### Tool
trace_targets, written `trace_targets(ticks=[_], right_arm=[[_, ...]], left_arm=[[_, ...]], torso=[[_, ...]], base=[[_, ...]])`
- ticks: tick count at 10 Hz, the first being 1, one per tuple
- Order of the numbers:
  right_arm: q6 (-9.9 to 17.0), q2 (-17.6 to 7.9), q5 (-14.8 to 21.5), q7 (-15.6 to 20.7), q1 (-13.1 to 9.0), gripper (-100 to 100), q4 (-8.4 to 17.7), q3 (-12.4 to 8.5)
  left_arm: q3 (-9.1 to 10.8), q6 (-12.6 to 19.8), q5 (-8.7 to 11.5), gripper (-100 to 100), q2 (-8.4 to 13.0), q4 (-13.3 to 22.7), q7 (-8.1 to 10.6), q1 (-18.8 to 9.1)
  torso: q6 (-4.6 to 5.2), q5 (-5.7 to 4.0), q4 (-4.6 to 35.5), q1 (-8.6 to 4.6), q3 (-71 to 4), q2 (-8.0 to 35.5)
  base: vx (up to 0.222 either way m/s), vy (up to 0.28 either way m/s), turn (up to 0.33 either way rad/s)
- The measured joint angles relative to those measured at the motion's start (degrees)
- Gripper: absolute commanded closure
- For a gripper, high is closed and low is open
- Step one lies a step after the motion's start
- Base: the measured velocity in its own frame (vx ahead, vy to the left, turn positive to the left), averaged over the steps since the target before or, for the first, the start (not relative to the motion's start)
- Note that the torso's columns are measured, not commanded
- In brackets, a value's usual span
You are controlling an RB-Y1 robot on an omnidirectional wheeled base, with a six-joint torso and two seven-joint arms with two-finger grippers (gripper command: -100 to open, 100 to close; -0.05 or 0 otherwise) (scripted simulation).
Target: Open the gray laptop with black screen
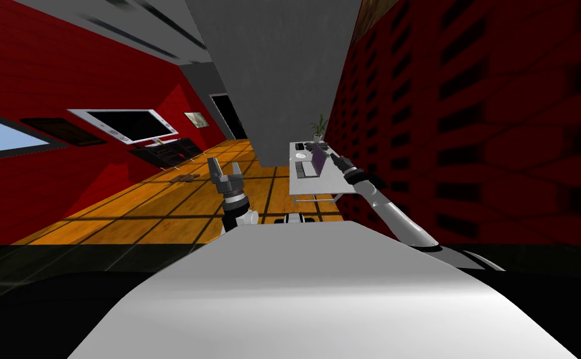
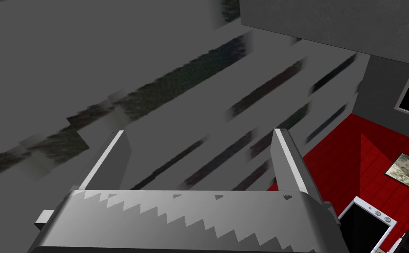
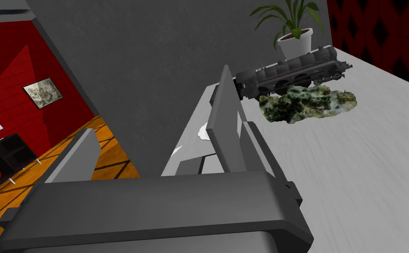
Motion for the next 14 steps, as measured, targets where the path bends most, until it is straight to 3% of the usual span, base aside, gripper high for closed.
trace_targets(ticks=[3, 5, 7, 8, 11, 13, 14], right_arm=[[0.4, -2.9, -3.7, -5.9, -1.4, -100, 2.8, 2.0], [2.3, -2.7, -5.7, -8.2, -2.0, -100, 3.9, 1.7], [3.3, -4.6, -9.0, -12.5, -3.2, -100, 6.2, 3.1], [5.4, -2.7, -9.3, -12.6, -3.3, -100, 6.5, 1.5], [6.2, -4.1, -12.7, -14.8, -4.0, -100, 8.2, 2.7], [6.5, -5.0, -12.3, -17.9, -4.4, -100, 8.9, 3.4], [7.5, -4.6, -14.5, -17.8, -4.8, -100, 9.8, 3.1]], left_arm=[[0.0, 0.0, 0.0, 0, 0.0, 0.0, 0.0, 0.0], [0.0, 0.0, 0.0, 0, 0.0, 0.0, 0.0, 0.0], [0.0, 0.0, 0.0, 0, 0.0, 0.0, 0.0, 0.0], [0.0, 0.0, 0.0, 0, 0.0, 0.0, 0.0, 0.0], [0.0, 0.0, 0.0, 0, 0.0, 0.0, 0.0, 0.0], [0.0, 0.0, 0.0, 0, 0.0, 0.0, 0.0, 0.0], [0.0, 0.0, 0.0, 0, 0.0, 0.0, 0.0, 0.0]], torso=[[-0.01, -0.02, 0.0, -0.04, 0.0, 0.0], [0.02, 0.0, 0.0, 0.01, 0.0, 0.1], [0.01, -0.01, 0.0, -0.01, 0.0, 0.0], [0.04, 0.0, 0.0, 0.06, 0.0, 0.0], [0.01, 0.01, 0.0, 0.04, 0.1, 0.1], [0.01, 0.0, 0.0, 0.01, 0.0, 0.0], [0.01, -0.01, 0.0, -0.02, 0.0, 0.0]], base=[[0.028, -0.063, 0.122], [0.02, -0.066, 0.108], [0.037, -0.065, 0.096], [0.041, -0.04, 0.071], [0.018, -0.03, 0.049], [0.026, -0.032, 0.073], [0.022, -0.031, 0.026]])
